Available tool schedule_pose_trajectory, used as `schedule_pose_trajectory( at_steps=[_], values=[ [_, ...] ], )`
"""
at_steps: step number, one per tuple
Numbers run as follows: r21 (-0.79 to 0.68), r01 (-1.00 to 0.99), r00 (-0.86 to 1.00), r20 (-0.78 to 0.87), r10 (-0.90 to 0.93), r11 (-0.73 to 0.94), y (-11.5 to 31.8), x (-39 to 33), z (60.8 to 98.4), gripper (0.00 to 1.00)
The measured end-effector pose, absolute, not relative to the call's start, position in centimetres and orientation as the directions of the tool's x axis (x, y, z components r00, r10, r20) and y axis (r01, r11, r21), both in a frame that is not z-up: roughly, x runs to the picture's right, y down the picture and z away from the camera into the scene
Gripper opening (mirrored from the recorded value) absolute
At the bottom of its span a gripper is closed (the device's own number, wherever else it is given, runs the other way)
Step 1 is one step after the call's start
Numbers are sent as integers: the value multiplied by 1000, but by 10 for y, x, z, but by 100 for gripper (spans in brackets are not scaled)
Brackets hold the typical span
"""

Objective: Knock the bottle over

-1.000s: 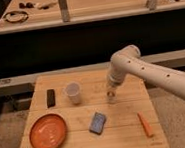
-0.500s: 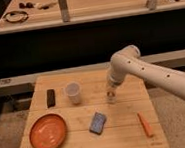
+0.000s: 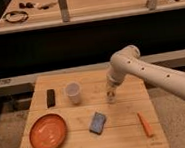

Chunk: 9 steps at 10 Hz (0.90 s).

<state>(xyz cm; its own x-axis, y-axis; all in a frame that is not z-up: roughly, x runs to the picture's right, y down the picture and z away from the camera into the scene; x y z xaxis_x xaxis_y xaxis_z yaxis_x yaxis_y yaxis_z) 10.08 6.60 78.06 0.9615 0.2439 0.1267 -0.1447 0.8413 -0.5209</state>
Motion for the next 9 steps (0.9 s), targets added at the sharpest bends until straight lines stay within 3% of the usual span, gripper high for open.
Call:
schedule_pose_trajectory(
  at_steps=[9],
  values=[
    [-515,-175,956,116,271,839,64,101,781,5]
  ],
)
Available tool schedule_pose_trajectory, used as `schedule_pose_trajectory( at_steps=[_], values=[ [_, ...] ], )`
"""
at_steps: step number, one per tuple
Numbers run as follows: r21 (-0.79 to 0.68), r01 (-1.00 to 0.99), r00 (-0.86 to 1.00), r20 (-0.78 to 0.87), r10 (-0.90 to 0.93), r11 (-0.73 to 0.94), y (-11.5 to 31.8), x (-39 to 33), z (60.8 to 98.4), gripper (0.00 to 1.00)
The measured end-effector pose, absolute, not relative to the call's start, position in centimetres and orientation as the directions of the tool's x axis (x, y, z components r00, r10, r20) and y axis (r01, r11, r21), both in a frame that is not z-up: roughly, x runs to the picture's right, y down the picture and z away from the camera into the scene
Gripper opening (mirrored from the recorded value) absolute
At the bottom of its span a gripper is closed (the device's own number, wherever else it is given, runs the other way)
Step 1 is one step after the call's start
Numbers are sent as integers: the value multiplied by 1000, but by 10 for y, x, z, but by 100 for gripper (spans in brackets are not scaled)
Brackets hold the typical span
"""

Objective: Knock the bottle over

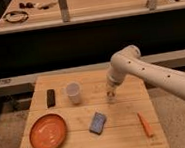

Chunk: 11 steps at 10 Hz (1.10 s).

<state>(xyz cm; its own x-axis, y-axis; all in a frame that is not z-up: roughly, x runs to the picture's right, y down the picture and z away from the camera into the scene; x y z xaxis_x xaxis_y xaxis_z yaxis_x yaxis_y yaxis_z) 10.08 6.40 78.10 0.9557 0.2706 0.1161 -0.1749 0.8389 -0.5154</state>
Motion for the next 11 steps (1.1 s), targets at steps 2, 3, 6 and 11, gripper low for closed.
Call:
schedule_pose_trajectory(
  at_steps=[2,3,6,11],
  values=[
    [-514,-181,954,115,276,838,63,101,781,5],
    [-513,-184,953,114,279,838,63,101,781,5],
    [-512,-193,952,111,287,837,63,101,781,5],
    [-509,-206,948,108,299,836,62,100,782,5]
  ],
)
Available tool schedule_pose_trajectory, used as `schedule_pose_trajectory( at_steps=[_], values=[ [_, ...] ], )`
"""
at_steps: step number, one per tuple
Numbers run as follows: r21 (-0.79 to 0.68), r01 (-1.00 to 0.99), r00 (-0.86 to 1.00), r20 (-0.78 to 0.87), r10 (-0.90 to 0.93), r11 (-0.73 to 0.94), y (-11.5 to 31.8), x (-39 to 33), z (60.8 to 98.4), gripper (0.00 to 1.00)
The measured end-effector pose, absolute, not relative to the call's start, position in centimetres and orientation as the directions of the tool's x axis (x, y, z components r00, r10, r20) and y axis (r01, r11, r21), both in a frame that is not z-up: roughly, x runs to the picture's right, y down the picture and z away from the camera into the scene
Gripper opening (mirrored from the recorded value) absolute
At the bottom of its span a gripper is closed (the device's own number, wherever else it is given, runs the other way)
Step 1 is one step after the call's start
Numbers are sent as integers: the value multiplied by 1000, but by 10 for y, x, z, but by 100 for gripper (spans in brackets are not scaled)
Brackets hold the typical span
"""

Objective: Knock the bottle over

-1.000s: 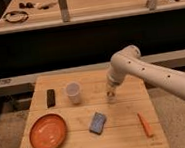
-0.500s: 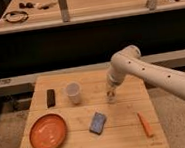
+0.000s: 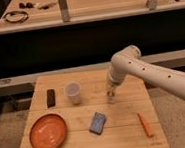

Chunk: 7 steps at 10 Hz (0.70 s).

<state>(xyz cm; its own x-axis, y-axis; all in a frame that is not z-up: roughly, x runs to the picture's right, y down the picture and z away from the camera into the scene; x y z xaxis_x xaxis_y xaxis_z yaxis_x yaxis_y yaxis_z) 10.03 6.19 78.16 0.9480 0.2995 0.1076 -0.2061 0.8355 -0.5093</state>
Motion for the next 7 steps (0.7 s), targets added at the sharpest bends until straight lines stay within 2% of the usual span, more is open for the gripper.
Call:
schedule_pose_trajectory(
  at_steps=[7],
  values=[
    [-507,-225,943,103,317,832,61,100,782,5]
  ],
)
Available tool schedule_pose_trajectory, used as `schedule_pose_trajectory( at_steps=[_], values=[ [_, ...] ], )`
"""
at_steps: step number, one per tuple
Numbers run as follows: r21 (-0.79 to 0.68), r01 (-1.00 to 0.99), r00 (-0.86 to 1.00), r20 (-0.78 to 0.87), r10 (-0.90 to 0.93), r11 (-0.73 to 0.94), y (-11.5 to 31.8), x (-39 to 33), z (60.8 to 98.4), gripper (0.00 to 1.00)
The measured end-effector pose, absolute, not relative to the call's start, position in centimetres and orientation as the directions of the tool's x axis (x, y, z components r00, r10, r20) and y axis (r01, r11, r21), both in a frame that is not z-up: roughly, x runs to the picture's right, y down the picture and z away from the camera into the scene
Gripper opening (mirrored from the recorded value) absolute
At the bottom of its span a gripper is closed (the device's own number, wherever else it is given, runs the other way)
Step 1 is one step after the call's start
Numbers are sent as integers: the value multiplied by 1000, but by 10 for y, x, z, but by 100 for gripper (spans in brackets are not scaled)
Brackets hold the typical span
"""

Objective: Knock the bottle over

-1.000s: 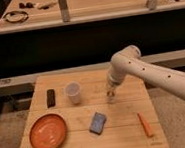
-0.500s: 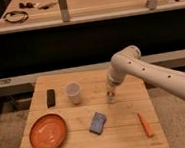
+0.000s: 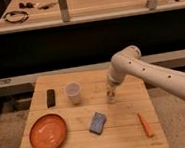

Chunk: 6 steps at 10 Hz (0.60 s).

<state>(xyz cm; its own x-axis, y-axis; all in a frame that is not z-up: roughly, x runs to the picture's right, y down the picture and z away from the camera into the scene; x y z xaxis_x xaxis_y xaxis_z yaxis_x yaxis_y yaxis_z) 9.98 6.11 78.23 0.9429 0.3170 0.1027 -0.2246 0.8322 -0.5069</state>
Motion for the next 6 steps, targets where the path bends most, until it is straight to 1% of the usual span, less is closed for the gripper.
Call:
schedule_pose_trajectory(
  at_steps=[5,6],
  values=[
    [-504,-237,939,100,329,831,60,99,783,5],
    [-504,-240,938,100,332,830,60,99,783,9]
  ],
)
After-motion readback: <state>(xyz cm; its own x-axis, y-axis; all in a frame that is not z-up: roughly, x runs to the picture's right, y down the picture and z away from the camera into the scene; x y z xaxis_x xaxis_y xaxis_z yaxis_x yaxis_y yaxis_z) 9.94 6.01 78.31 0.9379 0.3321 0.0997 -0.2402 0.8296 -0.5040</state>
